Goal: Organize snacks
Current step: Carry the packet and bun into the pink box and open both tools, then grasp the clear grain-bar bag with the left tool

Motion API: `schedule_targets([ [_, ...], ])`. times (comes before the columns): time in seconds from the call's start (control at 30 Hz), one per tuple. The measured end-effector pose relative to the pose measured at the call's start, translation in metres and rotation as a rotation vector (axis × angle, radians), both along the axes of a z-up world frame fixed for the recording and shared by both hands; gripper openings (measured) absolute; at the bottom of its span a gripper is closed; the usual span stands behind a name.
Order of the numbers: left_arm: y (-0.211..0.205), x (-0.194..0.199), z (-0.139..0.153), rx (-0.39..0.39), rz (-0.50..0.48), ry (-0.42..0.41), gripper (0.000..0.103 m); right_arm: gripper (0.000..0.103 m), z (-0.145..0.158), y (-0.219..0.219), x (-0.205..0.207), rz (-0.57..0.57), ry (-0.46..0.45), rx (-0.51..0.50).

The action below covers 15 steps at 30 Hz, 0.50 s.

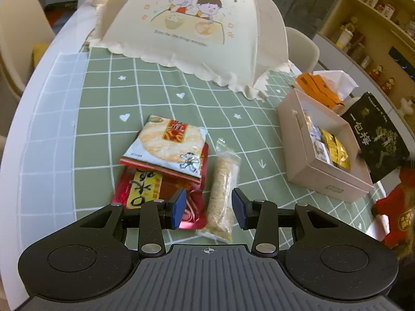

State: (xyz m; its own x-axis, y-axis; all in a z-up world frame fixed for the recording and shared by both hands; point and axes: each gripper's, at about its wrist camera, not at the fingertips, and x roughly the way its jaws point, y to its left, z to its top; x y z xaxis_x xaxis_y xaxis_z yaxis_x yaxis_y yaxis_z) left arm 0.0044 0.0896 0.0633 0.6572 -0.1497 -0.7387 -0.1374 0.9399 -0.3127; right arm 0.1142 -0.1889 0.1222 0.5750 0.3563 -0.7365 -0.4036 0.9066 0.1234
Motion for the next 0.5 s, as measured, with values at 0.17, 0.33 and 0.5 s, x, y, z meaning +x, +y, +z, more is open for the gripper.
schedule_targets([
  [0.17,-0.017,0.03,-0.01,0.079,-0.059,0.036,0.043,0.066,-0.038,0.048,-0.069,0.25,0.084,-0.067],
  [0.33,-0.04,0.049,-0.027,0.194,-0.144,0.086,0.044,0.065,-0.058,0.082,-0.131,0.417,0.041,-0.185],
  [0.5,-0.045,0.043,-0.03,0.201,-0.173,0.083,0.035,0.065,-0.062,0.084,-0.146,0.444,0.106,-0.136],
])
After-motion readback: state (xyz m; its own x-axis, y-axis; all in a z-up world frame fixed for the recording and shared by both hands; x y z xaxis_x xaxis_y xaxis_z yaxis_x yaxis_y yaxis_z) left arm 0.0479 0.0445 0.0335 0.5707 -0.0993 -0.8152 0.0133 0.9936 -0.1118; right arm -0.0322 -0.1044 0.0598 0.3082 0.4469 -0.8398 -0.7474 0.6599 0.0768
